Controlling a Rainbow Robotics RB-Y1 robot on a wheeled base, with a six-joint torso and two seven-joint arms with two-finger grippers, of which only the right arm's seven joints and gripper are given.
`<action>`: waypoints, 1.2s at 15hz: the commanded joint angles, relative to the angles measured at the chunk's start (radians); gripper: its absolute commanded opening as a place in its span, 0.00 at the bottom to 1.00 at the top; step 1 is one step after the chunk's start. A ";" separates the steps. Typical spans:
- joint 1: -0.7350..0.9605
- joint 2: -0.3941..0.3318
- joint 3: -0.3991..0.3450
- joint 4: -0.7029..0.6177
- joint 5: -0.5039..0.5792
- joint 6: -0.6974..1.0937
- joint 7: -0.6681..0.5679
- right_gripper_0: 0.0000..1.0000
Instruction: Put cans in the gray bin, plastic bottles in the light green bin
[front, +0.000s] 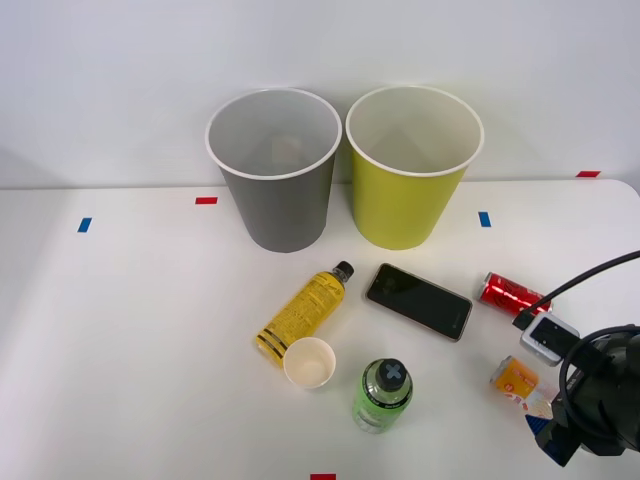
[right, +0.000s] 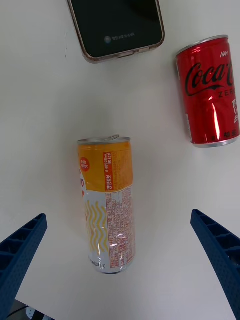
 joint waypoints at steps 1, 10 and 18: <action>-0.022 0.000 0.035 0.052 0.000 -0.037 -0.004 1.00; -0.111 0.074 0.134 0.220 0.061 -0.068 -0.006 1.00; -0.146 0.094 0.187 0.286 0.103 -0.068 -0.006 1.00</action>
